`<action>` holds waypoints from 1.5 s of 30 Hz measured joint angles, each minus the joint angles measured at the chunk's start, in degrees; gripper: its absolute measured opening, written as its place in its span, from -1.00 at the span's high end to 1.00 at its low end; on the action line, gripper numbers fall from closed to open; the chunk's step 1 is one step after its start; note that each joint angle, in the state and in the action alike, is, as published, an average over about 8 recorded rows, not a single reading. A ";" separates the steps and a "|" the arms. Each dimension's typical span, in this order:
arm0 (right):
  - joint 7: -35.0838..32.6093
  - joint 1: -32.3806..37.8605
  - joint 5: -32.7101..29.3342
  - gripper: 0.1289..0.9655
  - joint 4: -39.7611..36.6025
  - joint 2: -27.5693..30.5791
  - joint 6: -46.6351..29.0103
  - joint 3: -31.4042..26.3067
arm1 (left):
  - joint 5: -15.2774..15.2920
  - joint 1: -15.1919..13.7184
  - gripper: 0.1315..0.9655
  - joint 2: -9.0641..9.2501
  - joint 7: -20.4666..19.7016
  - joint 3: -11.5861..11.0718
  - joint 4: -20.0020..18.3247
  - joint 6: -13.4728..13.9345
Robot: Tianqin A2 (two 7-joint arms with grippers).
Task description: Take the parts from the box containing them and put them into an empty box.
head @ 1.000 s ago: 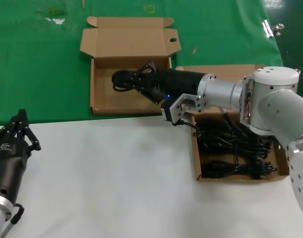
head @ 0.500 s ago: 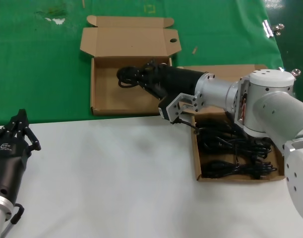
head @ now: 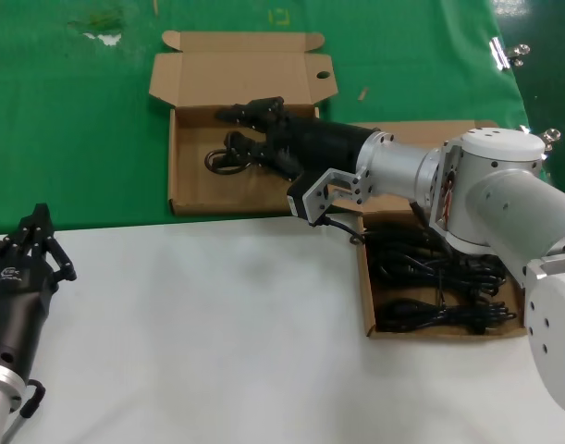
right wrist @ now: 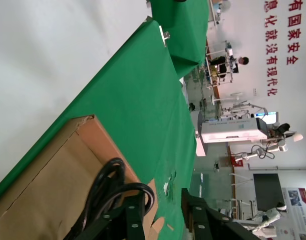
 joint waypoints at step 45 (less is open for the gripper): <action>12.94 -9.35 6.32 -0.98 14.05 7.56 -7.11 7.50 | 0.00 0.00 0.98 0.00 0.00 0.00 0.00 0.00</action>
